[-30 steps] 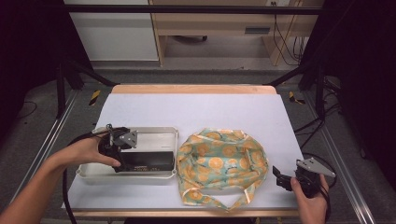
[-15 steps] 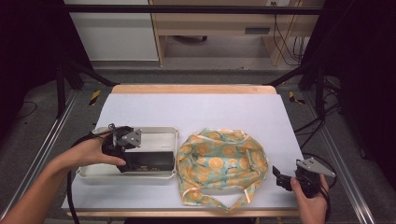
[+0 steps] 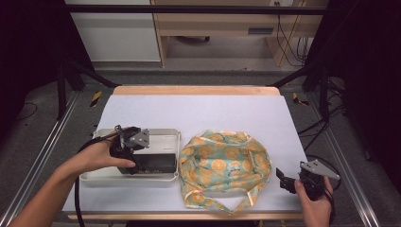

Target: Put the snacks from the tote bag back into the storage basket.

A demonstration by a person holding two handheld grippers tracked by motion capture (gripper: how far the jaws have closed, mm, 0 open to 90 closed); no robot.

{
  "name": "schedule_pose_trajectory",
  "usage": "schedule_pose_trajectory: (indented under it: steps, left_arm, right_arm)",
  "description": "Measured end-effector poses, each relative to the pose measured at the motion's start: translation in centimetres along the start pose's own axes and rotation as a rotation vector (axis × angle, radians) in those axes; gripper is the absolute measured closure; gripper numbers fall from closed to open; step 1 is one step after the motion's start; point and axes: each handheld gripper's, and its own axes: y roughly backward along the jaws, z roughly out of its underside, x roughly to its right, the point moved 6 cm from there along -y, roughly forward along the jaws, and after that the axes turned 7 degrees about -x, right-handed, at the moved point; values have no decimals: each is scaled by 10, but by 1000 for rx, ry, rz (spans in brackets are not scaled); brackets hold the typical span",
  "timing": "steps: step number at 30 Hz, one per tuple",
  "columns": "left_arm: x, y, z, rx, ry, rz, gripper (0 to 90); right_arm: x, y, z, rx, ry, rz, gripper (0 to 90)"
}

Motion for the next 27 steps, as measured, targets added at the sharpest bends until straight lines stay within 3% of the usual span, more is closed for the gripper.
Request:
schedule_pose_trajectory:
  steps: [5,9,18,19,27]
  left_arm:
    - [3,2,-8,35,34,-6,82]
    - [6,4,-18,81,65,-53,84]
    - [18,2,-32,131,110,-99,88]
    - [19,2,-35,155,129,-122,92]
    - [23,-2,-39,220,210,-152,80]
  right_arm:
    - [0,0,0,0,1,0,67]
    - [-1,1,0,-1,-6,-4,67]
    - [-1,1,0,-1,2,-1,67]
    - [-1,0,-1,2,5,1,67]
    - [-2,1,-1,1,12,-5,67]
